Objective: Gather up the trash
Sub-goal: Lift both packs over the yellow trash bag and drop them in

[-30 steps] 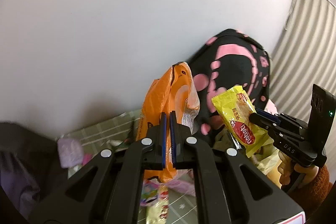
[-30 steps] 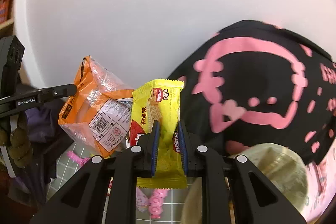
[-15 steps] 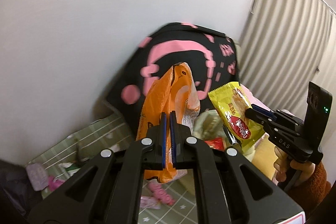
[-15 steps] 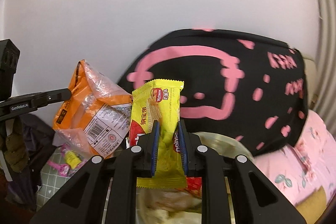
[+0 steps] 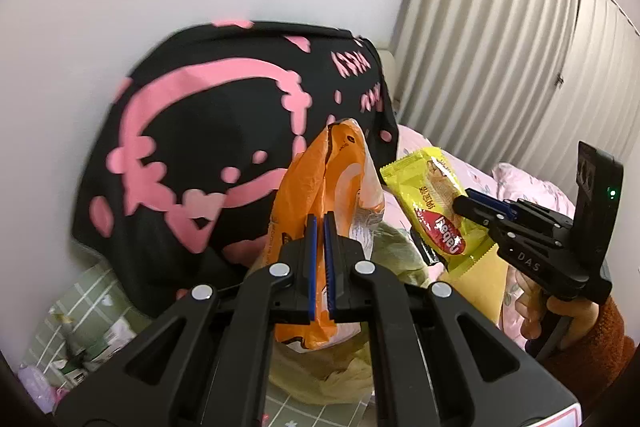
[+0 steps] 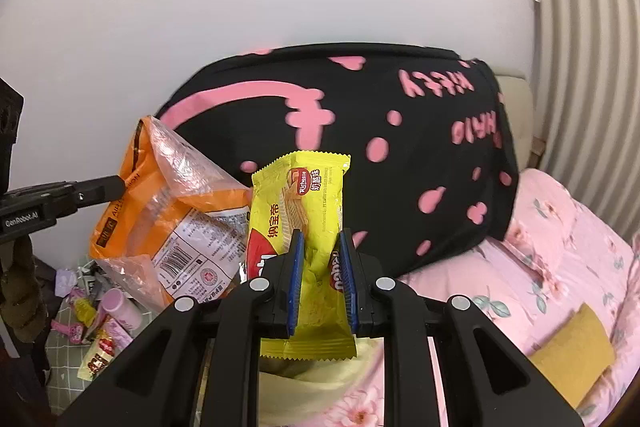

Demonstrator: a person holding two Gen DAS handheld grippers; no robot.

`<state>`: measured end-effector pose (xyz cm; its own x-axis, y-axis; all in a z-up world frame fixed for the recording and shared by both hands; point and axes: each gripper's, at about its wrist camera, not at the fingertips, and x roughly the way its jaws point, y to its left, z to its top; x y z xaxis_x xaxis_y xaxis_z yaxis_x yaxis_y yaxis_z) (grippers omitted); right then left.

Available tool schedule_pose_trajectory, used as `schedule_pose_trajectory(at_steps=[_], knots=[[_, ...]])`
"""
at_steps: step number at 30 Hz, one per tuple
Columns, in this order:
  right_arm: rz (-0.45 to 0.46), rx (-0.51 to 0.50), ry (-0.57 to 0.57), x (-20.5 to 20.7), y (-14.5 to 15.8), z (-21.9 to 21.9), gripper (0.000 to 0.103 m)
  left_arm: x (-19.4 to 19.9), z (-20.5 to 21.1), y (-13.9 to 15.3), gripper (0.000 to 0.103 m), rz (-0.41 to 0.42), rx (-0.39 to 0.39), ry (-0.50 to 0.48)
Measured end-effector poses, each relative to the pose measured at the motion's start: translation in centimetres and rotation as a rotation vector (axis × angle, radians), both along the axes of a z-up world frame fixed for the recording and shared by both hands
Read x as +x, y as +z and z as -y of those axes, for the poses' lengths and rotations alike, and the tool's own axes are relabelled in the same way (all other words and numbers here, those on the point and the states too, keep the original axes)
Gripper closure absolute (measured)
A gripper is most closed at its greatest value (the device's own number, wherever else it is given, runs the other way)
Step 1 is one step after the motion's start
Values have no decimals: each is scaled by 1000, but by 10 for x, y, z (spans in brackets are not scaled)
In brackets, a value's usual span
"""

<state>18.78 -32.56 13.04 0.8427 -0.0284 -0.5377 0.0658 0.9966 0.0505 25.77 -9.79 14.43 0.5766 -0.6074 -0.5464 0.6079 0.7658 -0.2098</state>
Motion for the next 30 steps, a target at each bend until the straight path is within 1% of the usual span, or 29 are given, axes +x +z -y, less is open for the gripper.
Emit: schedule_pose_trajectory(at_steps=[3, 7, 10, 12, 14, 17, 20, 23, 25, 26, 27, 28, 29, 30], knots=[[-3, 1, -30, -6, -3, 12, 85, 5, 16, -7, 100, -10, 4, -17], [-12, 2, -57, -11, -7, 24, 85, 15, 29, -23, 100, -26, 13, -13], [-17, 0, -75, -13, -9, 29, 85, 22, 39, -37, 100, -39, 40, -11], [-19, 6, -84, -15, -11, 33, 85, 25, 45, -47, 100, -61, 60, -24], [-22, 7, -90, -15, -13, 36, 85, 27, 53, -62, 100, -103, 87, -43], [-31, 12, -100, -15, -16, 40, 85, 27, 70, -90, 100, -140, 150, -67], [-42, 17, -107, -17, -20, 44, 85, 29, 85, -111, 100, -166, 192, -74], [-54, 22, -104, -19, -23, 45, 85, 37, 93, -124, 100, -202, 202, -70], [-63, 24, -97, -18, -26, 45, 85, 41, 93, -126, 99, -214, 190, -62], [-67, 24, -90, -16, -27, 43, 85, 42, 89, -123, 95, -219, 165, -59], [-71, 23, -78, -14, -28, 41, 85, 44, 84, -118, 84, -229, 119, -61], [-74, 22, -66, -13, -29, 38, 85, 44, 78, -113, 76, -238, 85, -60], [-75, 23, -51, -10, -30, 35, 85, 45, 70, -108, 66, -244, 49, -53], [-75, 25, -34, -8, -31, 31, 85, 46, 61, -101, 65, -243, 21, -38]])
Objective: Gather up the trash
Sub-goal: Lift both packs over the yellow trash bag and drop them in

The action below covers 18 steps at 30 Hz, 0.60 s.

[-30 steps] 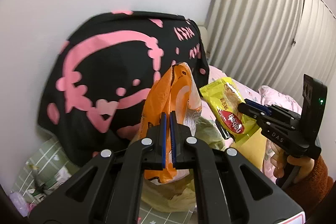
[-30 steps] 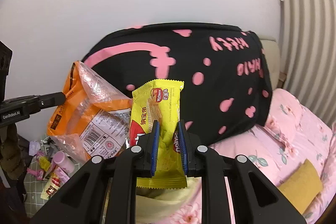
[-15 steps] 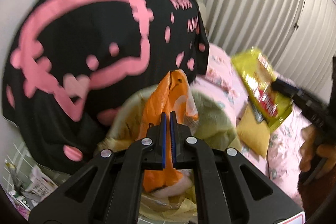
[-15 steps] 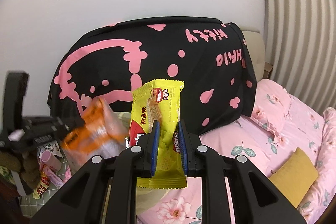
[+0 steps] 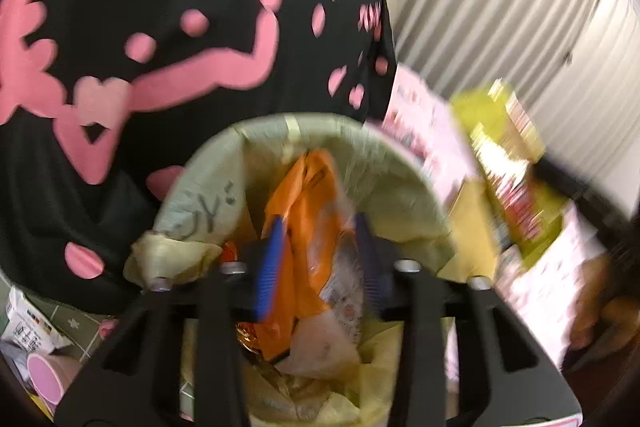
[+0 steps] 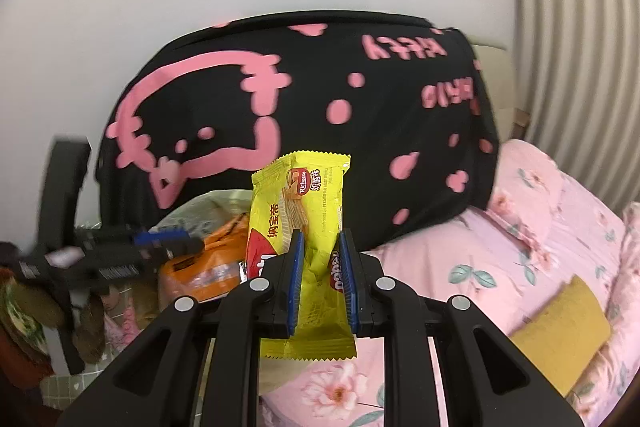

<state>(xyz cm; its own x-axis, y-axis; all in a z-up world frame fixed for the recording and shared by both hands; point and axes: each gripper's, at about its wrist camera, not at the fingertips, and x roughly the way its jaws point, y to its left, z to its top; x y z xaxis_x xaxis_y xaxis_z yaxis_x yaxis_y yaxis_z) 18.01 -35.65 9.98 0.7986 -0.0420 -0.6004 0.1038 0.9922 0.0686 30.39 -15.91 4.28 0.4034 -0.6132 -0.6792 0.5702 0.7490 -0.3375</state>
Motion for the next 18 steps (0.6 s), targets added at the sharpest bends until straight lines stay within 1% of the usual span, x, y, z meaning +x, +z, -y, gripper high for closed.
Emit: schedule_pose_trajectory(at_steps=[2, 4, 6, 8, 11, 13, 15, 18], knots=[[0, 4, 45, 9, -2, -14, 85, 2, -19, 13, 65, 16, -23, 54], [1, 20, 87, 18, -4, -28, 85, 2, -40, 22, 64, 45, -23, 110], [-5, 31, 139, 29, -9, -48, 85, 2, -59, 25, 64, 80, 14, 175], [-26, 29, 185, 39, -19, -69, 85, 2, -77, 22, 64, 88, 47, 221], [-96, 33, 253, 58, -46, -97, 85, -2, -99, 8, 64, 51, 65, 270], [-156, 9, 273, 70, -68, -109, 85, -6, -117, -4, 64, 12, 63, 303], [-220, -33, 266, 84, -88, -116, 85, -12, -135, -13, 64, -16, 67, 334], [-293, -65, 243, 98, -105, -115, 85, -21, -156, -22, 64, -40, 71, 371]])
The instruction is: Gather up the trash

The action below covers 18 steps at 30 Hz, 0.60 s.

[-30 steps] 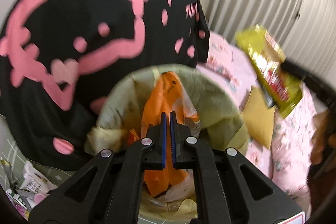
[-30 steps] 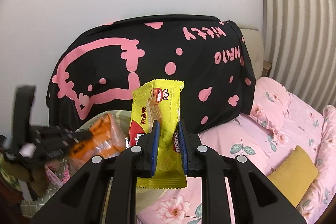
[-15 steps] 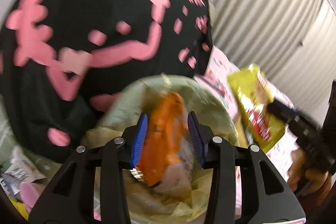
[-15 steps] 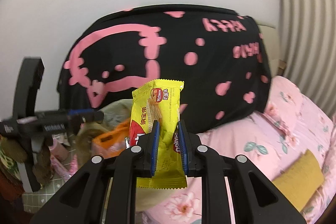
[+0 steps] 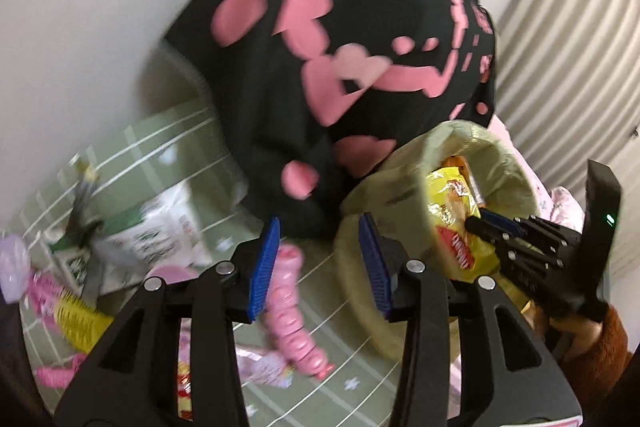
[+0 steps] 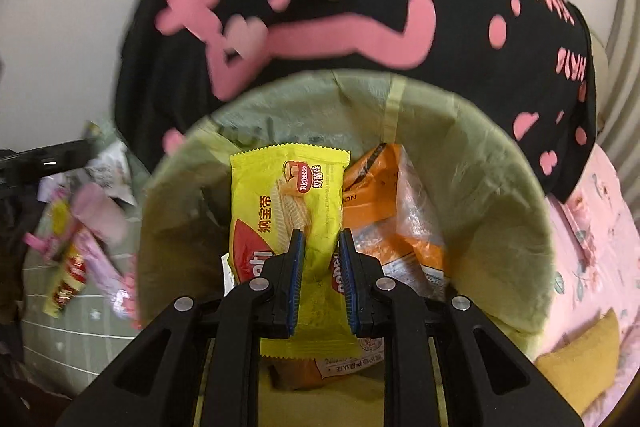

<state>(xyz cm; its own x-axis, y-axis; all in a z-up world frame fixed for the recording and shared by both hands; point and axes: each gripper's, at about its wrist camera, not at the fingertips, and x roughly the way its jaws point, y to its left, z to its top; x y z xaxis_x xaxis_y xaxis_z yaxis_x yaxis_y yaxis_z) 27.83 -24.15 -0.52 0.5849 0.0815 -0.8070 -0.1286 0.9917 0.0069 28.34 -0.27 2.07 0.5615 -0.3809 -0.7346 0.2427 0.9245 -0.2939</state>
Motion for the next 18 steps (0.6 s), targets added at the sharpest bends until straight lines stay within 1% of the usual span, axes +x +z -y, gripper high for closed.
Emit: schedule_pose_trajectory(at_steps=[3, 6, 8, 9, 10, 12, 15, 18], knots=[[-37, 3, -9, 6, -7, 1, 85, -3, -14, -9, 64, -18, -2, 32], [-29, 33, -2, 3, -6, 3, 84, -8, -28, -15, 64, -29, -5, 59], [-10, 63, -10, -2, -1, 6, 81, -11, -34, -16, 64, -30, -7, 69], [-3, 69, -16, -4, 1, 8, 77, -12, -37, -16, 64, -30, -10, 74], [15, 76, -23, -9, 5, 10, 69, -14, -41, -15, 64, -27, -15, 79], [40, 93, -24, -15, 11, 15, 68, -18, -47, -15, 60, -19, -19, 86], [69, 67, -52, -24, 22, 17, 67, -23, -56, -16, 60, -3, -19, 100], [109, 92, -59, -27, 35, 16, 66, -30, -72, -18, 60, 16, -15, 130]])
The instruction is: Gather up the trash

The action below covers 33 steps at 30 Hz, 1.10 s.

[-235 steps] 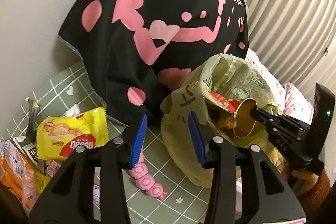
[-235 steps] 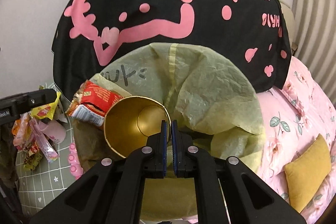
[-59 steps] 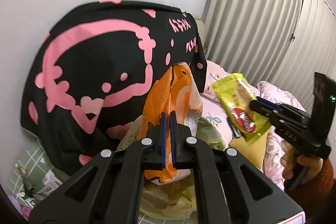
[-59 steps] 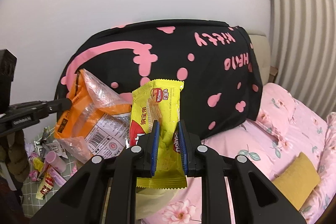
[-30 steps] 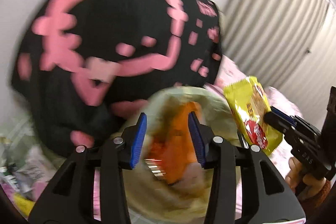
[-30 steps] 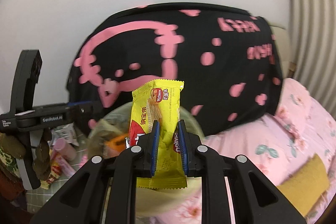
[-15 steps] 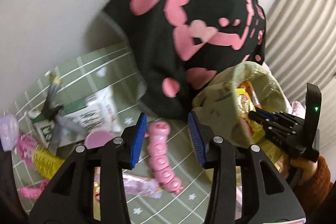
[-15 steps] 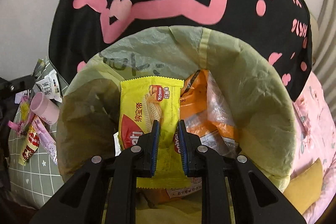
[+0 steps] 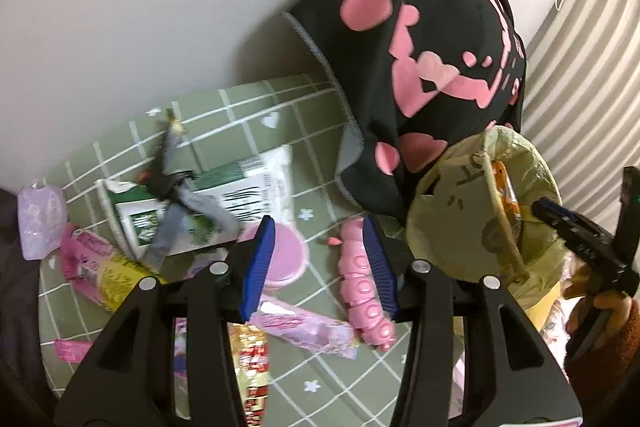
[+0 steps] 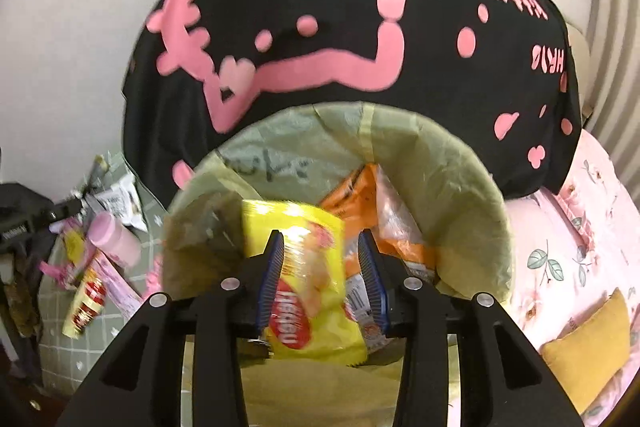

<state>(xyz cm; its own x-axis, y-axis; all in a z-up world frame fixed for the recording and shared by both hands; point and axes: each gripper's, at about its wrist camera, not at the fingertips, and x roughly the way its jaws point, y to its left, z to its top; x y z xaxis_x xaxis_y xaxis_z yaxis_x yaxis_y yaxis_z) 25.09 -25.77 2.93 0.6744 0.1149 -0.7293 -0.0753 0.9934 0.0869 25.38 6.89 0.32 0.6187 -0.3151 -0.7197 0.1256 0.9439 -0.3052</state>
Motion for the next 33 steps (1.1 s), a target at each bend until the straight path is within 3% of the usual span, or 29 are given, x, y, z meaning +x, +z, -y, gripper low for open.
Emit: schedule_pose_trajectory(at_steps=[8, 15, 24, 28, 33], knots=[[90, 43, 92, 1, 27, -52, 66, -19, -58, -2, 60, 48, 50, 145], [97, 93, 241, -1, 17, -117, 65, -43, -125, -16, 60, 26, 54, 325], [-23, 60, 481, -9, -40, -192, 65, -69, -178, -41, 60, -37, 23, 445], [-117, 24, 540, -10, -73, -215, 65, -73, -181, -47, 60, -49, 20, 449], [-158, 9, 617, -12, -92, -232, 65, -72, -180, -48, 60, -43, 3, 426]])
